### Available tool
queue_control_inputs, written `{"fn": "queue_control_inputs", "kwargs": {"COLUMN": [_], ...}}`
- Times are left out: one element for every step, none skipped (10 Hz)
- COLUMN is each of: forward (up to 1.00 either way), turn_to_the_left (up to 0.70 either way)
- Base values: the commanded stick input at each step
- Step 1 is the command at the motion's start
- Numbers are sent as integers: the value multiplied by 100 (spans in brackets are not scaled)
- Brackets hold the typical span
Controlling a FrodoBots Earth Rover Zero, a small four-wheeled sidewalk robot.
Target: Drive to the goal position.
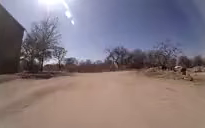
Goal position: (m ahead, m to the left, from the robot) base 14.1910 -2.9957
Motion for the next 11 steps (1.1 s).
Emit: {"fn": "queue_control_inputs", "kwargs": {"forward": [100,100,100,100,100,100,100,100,100,100,100], "turn_to_the_left": [0,0,0,0,0,0,0,0,0,0,0]}}
